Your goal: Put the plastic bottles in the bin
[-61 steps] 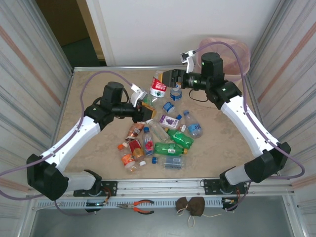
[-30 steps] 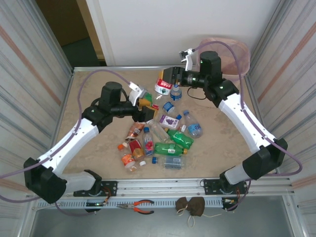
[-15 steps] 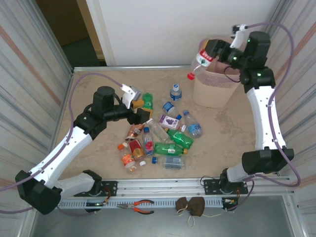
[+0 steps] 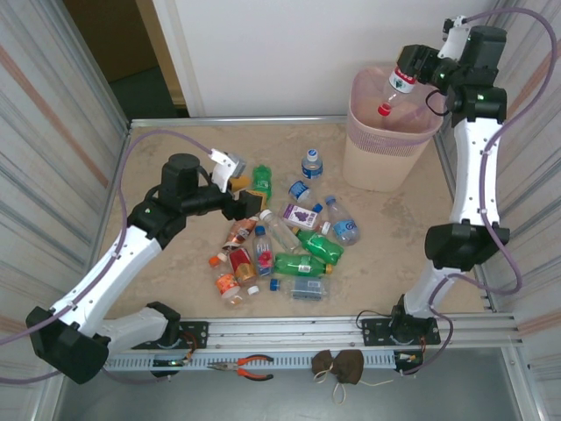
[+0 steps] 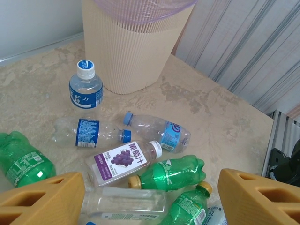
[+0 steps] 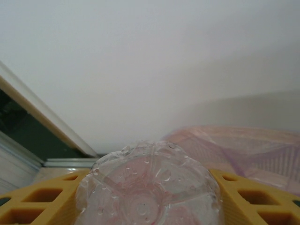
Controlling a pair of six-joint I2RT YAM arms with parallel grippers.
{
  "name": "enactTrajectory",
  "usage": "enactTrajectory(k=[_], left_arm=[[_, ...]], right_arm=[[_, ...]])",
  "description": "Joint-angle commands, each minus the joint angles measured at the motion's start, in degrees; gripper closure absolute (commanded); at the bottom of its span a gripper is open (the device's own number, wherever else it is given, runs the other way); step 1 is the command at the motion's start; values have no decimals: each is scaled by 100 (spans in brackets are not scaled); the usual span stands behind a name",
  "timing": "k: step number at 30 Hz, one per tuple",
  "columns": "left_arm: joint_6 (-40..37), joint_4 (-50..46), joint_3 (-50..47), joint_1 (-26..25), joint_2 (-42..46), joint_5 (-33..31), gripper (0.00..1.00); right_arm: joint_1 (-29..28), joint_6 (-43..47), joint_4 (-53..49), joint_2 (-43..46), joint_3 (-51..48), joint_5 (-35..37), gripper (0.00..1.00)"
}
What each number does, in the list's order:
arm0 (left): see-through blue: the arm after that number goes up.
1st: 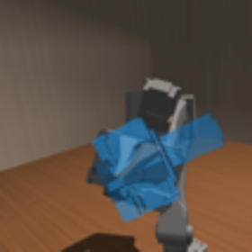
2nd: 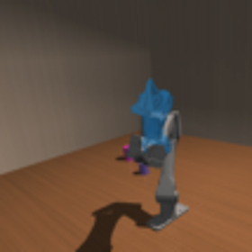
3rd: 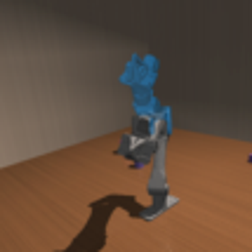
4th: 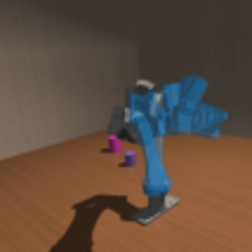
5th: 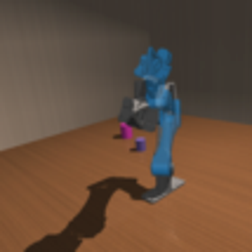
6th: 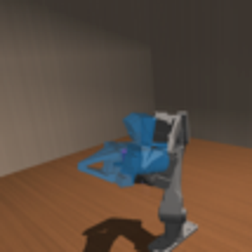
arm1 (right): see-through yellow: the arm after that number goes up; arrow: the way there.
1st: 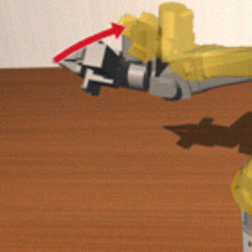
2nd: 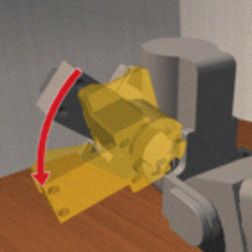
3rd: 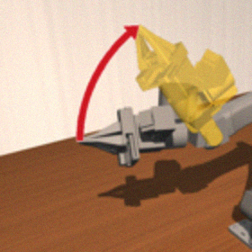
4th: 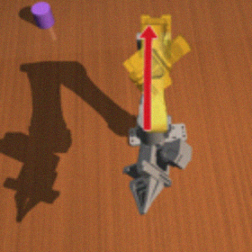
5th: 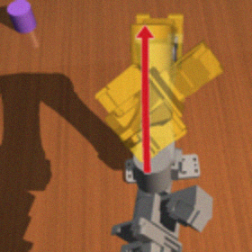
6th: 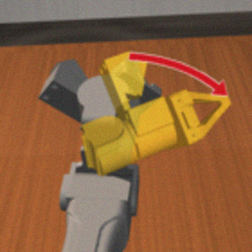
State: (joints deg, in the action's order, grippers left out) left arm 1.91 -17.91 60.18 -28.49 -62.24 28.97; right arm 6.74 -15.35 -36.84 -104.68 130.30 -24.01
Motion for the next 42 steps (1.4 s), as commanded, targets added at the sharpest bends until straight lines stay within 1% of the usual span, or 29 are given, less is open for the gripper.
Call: enactTrajectory(k=[1,7,18,24,32,36,42], left_arm=[[-131,-126,-82,70,226,-106,25],[-150,-282,-103,116,265,-305,25],[-244,-494,-121,140,239,-421,25],[-242,-503,-147,159,232,-446,25],[-226,-537,-96,178,193,-455,25],[-223,-573,-56,181,201,-498,25],[-176,-668,15,186,198,-598,25]], right_arm=[[-2,636,-712,-401,383,409,41],[-6,922,-1305,-1073,716,826,41],[-52,1106,-2102,-2151,734,1077,41],[-94,1255,-2427,-2637,807,1325,41],[-112,1339,-2671,-3237,1054,1565,37],[-129,1343,-2663,-3378,1167,1633,33],[-147,1303,-2690,-3300,1420,1687,21]])
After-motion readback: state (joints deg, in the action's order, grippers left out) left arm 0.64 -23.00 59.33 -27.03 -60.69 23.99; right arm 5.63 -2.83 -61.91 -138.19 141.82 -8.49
